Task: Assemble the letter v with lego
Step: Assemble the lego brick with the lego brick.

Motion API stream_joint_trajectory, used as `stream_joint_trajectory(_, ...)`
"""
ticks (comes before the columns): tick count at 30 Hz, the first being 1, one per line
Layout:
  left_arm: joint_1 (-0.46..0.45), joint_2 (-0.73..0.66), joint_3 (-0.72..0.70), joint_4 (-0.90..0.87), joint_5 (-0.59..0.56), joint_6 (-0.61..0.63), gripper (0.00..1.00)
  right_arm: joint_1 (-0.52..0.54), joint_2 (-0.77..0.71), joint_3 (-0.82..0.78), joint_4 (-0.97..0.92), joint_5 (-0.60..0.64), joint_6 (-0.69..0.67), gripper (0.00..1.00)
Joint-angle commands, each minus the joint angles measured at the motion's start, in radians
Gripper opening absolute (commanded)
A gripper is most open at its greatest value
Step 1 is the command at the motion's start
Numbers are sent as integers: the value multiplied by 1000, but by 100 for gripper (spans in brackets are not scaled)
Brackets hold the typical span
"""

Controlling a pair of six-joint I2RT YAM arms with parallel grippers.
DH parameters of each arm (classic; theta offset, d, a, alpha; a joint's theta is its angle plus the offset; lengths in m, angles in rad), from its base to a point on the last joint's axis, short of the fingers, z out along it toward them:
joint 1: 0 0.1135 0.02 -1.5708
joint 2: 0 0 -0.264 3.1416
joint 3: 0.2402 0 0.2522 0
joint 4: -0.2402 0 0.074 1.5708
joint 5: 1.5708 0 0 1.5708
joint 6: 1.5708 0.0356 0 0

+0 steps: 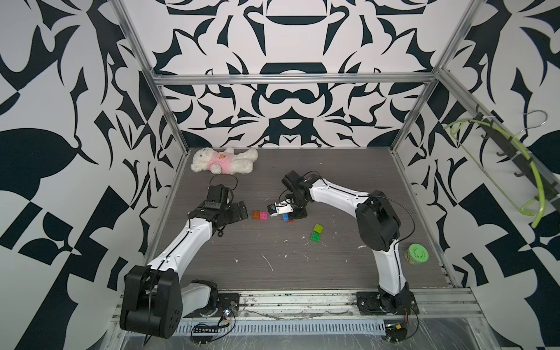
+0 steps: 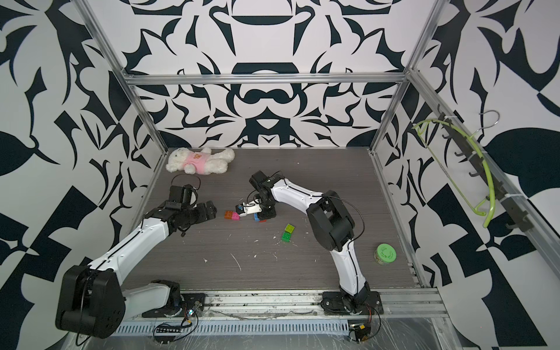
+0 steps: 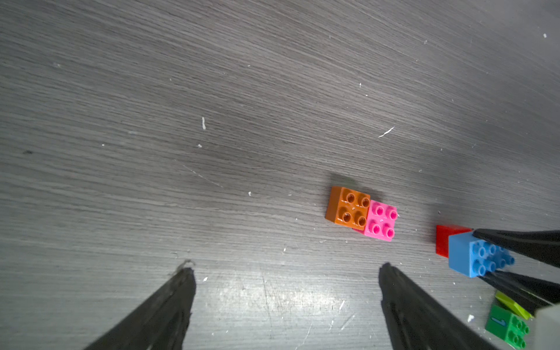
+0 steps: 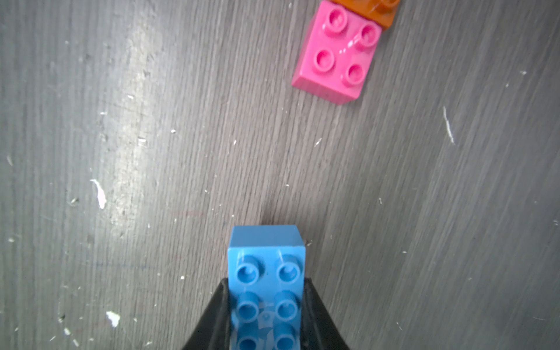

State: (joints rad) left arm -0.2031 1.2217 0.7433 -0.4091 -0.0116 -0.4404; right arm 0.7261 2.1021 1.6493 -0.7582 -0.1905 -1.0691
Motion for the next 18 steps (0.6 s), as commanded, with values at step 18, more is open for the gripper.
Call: stream_joint_trajectory(18,4,15,-9,-22,-7,9,99,-1,82,69,-88,33,87,1)
